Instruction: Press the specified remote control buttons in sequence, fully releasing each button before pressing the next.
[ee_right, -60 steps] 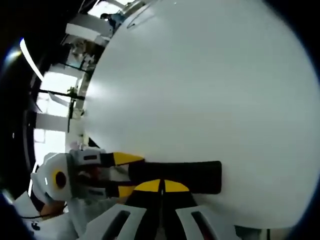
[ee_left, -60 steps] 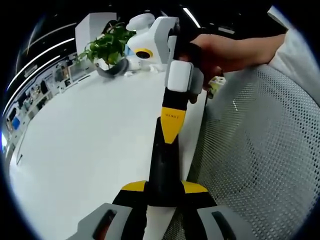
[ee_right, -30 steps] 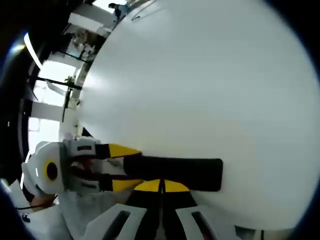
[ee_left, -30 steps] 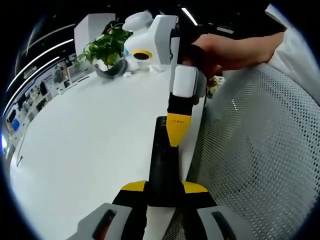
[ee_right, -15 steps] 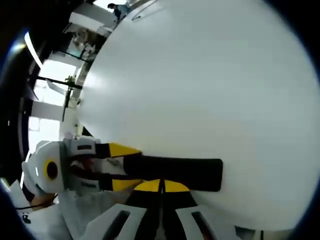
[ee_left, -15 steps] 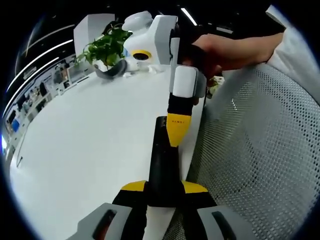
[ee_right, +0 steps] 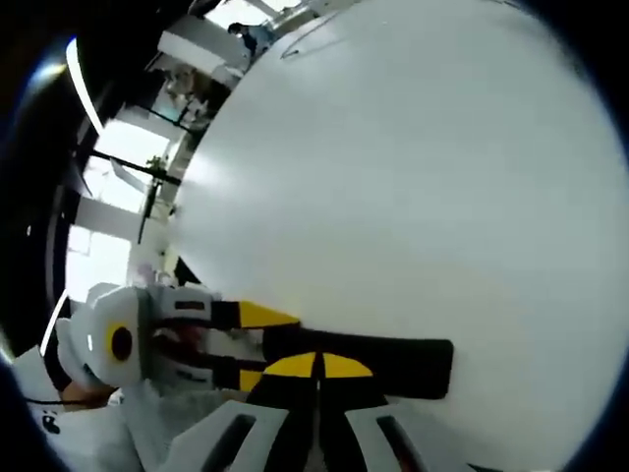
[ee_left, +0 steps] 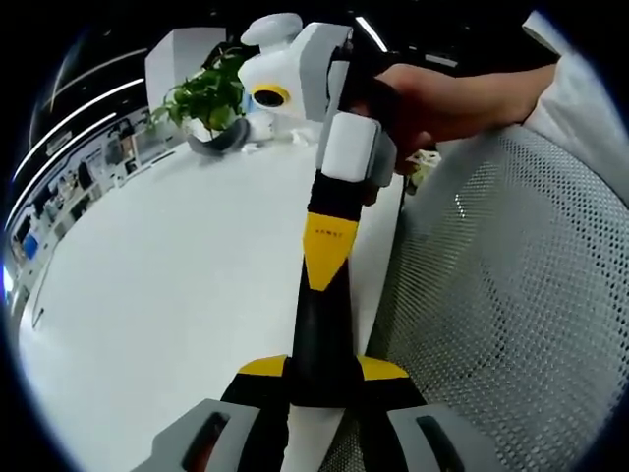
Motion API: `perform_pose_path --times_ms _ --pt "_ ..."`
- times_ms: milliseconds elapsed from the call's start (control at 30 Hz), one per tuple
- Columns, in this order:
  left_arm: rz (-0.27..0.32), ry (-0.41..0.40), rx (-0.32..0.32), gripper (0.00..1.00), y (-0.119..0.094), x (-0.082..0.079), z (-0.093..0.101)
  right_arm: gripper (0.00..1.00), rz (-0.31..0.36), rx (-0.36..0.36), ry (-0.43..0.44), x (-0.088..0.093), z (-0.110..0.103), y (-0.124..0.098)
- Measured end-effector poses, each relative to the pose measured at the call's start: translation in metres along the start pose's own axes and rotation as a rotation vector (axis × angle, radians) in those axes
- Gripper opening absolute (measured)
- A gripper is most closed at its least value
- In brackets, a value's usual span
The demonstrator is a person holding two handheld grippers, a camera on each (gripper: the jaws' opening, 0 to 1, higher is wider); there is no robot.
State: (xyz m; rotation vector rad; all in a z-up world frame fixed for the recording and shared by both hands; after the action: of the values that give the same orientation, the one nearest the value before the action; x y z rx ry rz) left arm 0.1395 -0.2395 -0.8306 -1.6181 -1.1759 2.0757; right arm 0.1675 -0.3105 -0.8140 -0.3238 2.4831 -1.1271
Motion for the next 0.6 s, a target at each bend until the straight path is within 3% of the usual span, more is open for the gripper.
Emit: perform_pose_path --times_ms 167,600 --pt "0.000 -0.004 0.000 0.24 -0.0002 -0.0001 -0.0002 0.00 -0.029 0.006 -0.002 0.0025 0.0014 0.0027" --pt "0.000 -0.011 0.002 0.24 0.0003 -0.0003 -0.0006 0.00 -0.026 0.009 0.001 0.0030 0.0029 0.0041"
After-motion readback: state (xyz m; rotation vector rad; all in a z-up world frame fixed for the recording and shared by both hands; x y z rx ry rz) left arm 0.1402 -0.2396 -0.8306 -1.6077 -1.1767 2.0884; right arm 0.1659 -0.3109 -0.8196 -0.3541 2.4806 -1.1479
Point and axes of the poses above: the point that each gripper's makers call its tool centre point, and the gripper's own axes: y roughly forward along the fingers, z roughly to its right, x roughly out of its underside, the point moved 4 cm from there along -y, roughly backward along the fingers, and after that the axes turned 5 degrees about -y, right-handed, at the moved point
